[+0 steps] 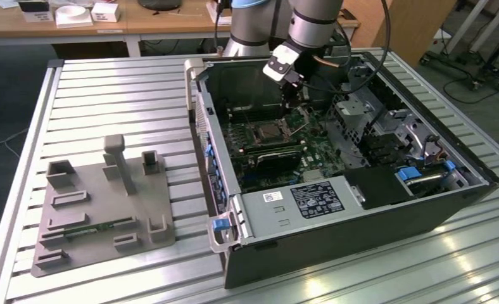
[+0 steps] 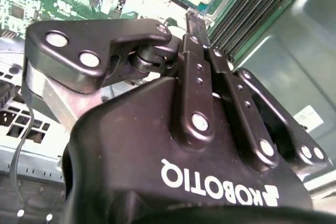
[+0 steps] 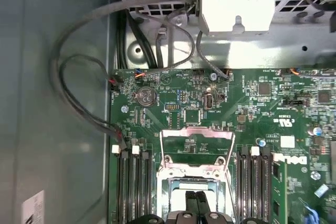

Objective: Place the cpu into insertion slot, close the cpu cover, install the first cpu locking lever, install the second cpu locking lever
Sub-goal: 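Close the cpu cover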

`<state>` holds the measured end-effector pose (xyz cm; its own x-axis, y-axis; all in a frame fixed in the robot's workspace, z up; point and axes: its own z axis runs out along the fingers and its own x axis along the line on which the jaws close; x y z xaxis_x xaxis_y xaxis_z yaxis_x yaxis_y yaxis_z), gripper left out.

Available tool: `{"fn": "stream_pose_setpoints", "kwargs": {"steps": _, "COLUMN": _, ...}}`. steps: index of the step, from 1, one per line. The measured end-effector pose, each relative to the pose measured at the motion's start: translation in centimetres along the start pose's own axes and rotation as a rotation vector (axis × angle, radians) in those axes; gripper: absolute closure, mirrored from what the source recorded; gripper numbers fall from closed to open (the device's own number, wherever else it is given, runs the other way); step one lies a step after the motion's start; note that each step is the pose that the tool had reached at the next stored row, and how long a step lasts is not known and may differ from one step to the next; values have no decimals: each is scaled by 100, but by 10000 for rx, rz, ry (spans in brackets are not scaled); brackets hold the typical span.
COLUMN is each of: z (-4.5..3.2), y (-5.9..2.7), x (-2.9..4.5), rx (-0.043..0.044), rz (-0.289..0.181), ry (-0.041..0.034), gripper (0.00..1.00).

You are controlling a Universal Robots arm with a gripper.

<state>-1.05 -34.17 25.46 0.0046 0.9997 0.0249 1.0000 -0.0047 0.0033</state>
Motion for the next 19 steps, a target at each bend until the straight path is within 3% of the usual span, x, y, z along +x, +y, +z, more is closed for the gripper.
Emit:
{"fn": "stream_pose_setpoints", "kwargs": {"steps": 4, "z": -10, "y": 14, "x": 0, "rx": -6, "rz": -1, "ry": 3, "gripper": 90}}
{"fn": "stream_pose_setpoints", "kwargs": {"steps": 10, "z": -9, "y": 163, "x": 1, "rx": -4, "rz": 0, "ry": 0, "gripper": 90}}
{"fn": "stream_pose_setpoints", "kwargs": {"steps": 13, "z": -10, "y": 194, "x": 1, "rx": -5, "rz": 0, "ry": 1, "gripper": 90}}
{"fn": "stream_pose_setpoints", "kwargs": {"steps": 19, "z": -92, "y": 223, "x": 4, "rx": -6, "rz": 0, "ry": 2, "gripper": 90}}
